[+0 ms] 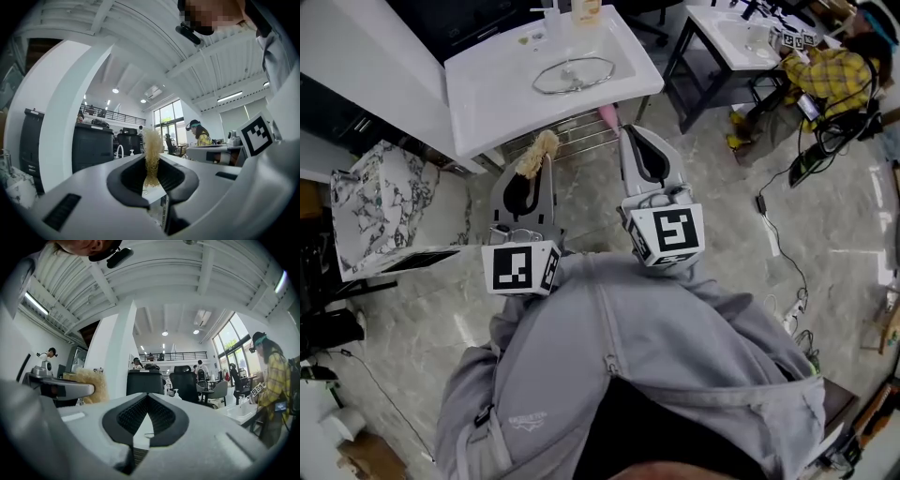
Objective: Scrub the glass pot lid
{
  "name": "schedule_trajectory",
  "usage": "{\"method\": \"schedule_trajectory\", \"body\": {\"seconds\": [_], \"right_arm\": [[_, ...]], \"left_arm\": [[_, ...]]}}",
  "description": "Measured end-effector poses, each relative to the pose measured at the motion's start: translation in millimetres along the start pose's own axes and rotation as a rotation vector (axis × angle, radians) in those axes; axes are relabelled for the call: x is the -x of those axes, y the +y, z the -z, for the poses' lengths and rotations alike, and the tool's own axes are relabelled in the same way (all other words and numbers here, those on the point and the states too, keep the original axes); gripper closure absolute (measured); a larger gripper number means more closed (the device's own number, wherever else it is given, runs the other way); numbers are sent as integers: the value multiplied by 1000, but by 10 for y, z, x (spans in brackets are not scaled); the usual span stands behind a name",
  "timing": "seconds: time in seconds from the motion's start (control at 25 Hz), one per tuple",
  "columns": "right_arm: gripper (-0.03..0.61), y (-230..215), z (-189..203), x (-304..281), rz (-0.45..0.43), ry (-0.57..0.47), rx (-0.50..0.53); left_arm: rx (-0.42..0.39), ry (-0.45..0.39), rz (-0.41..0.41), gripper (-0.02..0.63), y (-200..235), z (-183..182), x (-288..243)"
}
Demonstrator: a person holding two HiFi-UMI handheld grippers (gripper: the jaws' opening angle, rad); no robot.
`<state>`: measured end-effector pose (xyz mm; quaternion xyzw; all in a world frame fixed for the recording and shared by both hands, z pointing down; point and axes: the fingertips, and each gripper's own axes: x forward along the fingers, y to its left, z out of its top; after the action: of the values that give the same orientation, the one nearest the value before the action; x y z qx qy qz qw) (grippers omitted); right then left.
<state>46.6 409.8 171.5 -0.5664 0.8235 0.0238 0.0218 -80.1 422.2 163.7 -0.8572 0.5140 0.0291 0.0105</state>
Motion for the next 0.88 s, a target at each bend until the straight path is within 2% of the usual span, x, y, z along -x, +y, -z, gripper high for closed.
{"method": "schedule_trajectory", "body": {"seconds": [0.12,0.28,0.56,0.88], "right_arm": [[574,-63,22,-29,-8,6,-7],[574,-263,87,-16,24,17,-24],[574,-478,168,-56,67,24,-19],[574,-834,234,-460,112,18,6]], "left_arm": [[-7,7,-18,572,57,-15,-82],[-4,18,-22,572,70,7,-245],[12,21,11,574,49,118,-500],[30,14,56,572,171,245,-1130]]}}
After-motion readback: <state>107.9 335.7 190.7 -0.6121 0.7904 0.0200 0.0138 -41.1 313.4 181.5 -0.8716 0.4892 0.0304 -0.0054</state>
